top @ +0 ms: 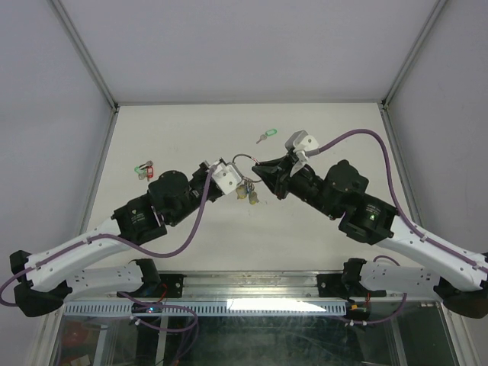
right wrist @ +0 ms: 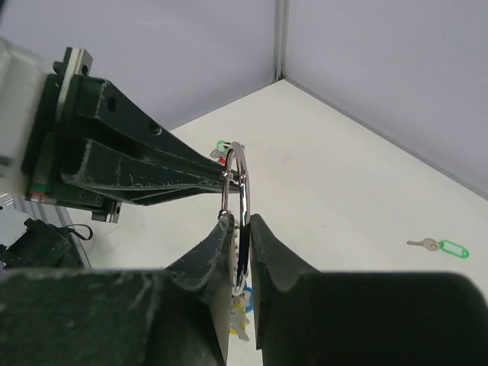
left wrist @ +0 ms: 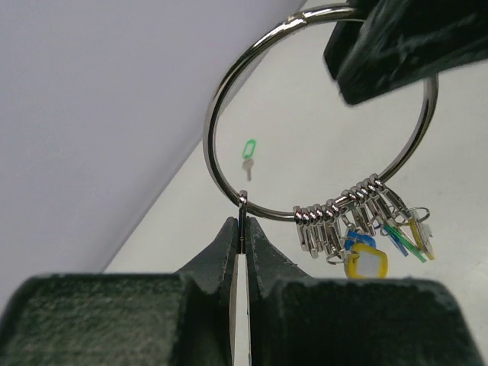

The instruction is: Put the keys on the keyring

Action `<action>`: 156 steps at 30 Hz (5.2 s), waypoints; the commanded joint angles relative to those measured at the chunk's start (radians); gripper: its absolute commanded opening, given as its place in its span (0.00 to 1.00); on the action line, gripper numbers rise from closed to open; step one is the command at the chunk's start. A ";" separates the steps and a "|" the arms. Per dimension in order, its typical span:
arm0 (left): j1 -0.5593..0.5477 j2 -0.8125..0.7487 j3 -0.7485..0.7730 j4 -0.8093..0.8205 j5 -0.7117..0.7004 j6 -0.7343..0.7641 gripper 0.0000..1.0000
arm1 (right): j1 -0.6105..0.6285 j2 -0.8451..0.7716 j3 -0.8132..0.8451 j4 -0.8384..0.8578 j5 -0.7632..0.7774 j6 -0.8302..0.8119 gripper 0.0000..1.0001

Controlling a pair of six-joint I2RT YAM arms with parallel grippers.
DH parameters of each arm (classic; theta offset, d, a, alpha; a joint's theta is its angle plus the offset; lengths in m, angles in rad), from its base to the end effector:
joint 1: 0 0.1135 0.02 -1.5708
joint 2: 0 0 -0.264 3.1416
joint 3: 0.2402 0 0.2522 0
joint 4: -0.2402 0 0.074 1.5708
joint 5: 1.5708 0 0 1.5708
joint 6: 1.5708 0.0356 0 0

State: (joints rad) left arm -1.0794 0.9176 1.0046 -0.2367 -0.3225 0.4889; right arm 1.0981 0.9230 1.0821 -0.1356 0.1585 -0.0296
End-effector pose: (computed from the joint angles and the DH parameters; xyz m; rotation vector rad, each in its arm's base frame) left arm 0.1066 -0.1754 0.3881 1.0314 1.3706 -0.1610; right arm 0.0971 0.1774 0.4246 -0.7394 1.4108 0.7191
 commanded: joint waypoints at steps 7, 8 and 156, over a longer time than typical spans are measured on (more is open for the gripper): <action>0.004 -0.066 -0.067 0.073 -0.134 0.369 0.00 | -0.001 -0.040 0.017 0.036 0.029 -0.021 0.24; 0.004 -0.079 -0.090 0.094 -0.128 0.410 0.00 | -0.001 -0.042 0.016 0.036 0.030 -0.021 0.24; -0.007 -0.079 0.112 0.090 0.085 -0.589 0.63 | -0.231 0.020 -0.262 0.430 -0.451 -0.497 0.00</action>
State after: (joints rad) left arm -1.0805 0.7906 1.0618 -0.1520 -0.2749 0.0841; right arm 0.8520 0.9779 0.7372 0.3286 -0.2745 -0.4206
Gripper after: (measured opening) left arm 0.627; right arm 0.039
